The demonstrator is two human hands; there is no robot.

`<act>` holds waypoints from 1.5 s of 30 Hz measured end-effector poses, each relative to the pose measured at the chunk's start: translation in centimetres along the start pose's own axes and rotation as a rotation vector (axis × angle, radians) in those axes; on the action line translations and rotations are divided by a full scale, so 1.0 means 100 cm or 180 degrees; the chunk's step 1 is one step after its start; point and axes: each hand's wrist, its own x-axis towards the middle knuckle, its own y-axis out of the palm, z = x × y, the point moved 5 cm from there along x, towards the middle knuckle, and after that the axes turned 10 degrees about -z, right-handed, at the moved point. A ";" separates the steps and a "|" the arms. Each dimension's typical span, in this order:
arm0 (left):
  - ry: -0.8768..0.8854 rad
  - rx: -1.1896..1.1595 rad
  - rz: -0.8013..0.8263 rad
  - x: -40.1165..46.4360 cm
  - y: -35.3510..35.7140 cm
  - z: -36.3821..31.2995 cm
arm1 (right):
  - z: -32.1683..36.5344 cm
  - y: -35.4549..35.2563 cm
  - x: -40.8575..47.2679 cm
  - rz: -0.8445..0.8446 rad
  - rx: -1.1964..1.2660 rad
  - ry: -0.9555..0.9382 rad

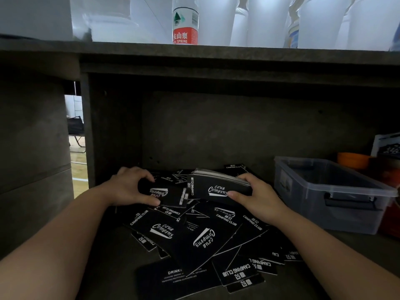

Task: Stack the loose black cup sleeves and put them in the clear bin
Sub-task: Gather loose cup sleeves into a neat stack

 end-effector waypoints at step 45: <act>0.0326 -0.2269 -0.1447 0.006 -0.014 -0.026 | 0.000 0.000 0.000 0.0001 0.0046 0.0046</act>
